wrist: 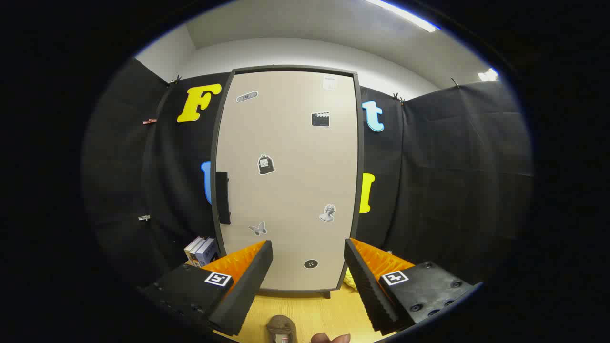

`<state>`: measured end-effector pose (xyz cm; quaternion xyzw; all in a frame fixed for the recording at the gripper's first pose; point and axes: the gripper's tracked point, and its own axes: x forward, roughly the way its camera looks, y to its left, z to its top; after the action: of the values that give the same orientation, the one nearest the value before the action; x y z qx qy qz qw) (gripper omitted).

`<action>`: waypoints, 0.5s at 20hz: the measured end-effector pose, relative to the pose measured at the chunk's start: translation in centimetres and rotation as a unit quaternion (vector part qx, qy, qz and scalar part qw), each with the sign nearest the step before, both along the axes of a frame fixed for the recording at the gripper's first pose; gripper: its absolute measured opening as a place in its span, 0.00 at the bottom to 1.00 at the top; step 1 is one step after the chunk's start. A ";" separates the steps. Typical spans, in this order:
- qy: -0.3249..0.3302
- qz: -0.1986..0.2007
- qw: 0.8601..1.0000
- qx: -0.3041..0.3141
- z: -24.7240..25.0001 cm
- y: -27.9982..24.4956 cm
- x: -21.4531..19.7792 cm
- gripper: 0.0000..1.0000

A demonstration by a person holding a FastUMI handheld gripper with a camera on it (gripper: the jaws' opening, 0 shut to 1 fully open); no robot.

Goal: Open the shoe cabinet door, grab the shoes and put them into the shoe cabinet, then close the shoe cabinet door.

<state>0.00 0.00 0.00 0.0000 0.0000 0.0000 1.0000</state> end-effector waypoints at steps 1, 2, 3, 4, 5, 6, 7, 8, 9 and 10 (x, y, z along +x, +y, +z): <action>-0.001 -0.001 1.000 0.002 0.0 -0.1 0.0 0.98; -0.002 -0.002 1.000 0.003 0.0 -0.2 0.0 0.98; -0.003 -0.003 1.000 0.004 0.1 -0.3 0.1 0.98; -0.002 -0.002 1.000 0.005 -0.1 -0.3 0.1 0.98; 0.000 -0.002 1.000 0.007 -0.1 -0.2 0.2 0.98; 0.001 -0.001 1.000 0.006 -0.2 -0.2 0.2 0.98; 0.003 -0.001 1.000 0.004 -0.3 -0.2 0.3 0.98; 0.002 -0.001 1.000 0.001 -0.3 -0.3 0.3 0.98; 0.001 -0.002 1.000 -0.002 -0.2 -0.3 0.4 0.98; 0.001 -0.003 1.000 -0.004 -0.2 -0.3 0.6 0.98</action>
<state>0.58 -0.33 -0.20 -0.0036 0.0008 -0.0028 1.0000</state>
